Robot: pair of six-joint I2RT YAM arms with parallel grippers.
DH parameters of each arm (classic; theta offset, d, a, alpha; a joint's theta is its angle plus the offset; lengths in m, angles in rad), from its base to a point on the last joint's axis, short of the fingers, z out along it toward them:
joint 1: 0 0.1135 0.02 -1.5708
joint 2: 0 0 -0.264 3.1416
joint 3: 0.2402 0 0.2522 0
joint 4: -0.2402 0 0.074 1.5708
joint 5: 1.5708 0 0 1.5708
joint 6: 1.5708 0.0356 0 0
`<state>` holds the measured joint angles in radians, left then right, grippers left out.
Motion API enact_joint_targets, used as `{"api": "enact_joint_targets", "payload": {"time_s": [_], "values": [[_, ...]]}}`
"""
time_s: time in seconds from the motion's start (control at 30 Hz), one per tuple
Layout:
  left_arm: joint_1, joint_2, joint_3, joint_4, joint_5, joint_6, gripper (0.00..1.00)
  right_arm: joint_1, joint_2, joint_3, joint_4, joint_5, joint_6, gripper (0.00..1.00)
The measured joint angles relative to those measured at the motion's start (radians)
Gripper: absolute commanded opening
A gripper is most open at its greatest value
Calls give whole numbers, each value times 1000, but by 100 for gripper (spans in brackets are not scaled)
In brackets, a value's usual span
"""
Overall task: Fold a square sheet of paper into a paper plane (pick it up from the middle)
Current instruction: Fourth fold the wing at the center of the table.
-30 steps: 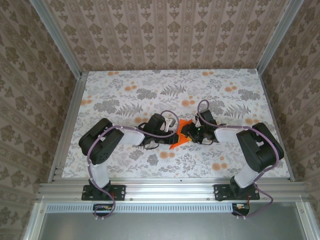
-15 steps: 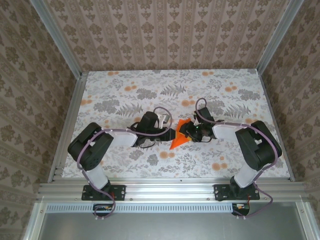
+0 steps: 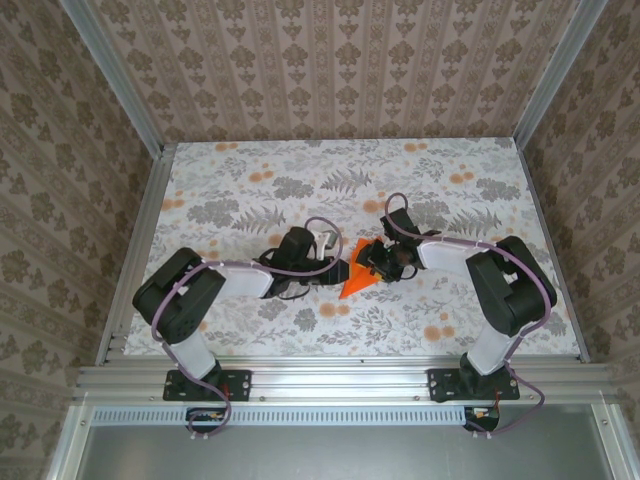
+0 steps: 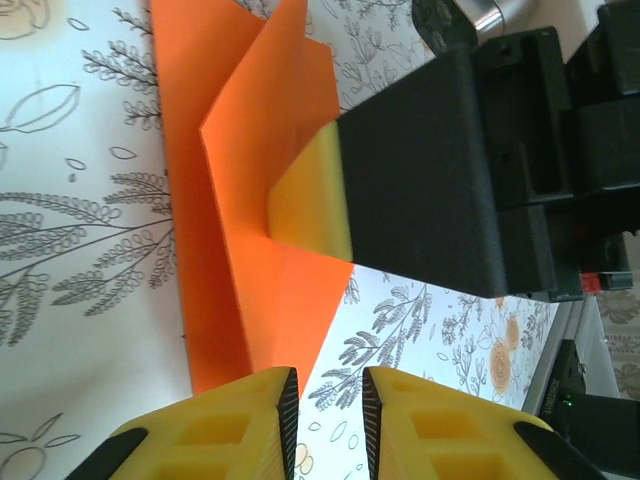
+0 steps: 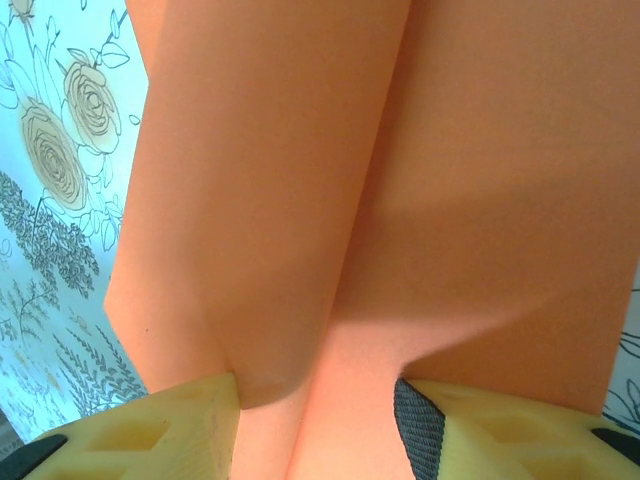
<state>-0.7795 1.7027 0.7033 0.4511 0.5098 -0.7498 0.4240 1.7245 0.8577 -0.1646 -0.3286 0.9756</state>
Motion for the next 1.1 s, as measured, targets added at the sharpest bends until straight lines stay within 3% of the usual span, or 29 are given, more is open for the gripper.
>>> {"api": "enact_joint_targets", "payload": {"time_s": [1.1], "values": [[-31,103,65,-62,-9,13,17,0,11,0,-9,11,54,45]]}}
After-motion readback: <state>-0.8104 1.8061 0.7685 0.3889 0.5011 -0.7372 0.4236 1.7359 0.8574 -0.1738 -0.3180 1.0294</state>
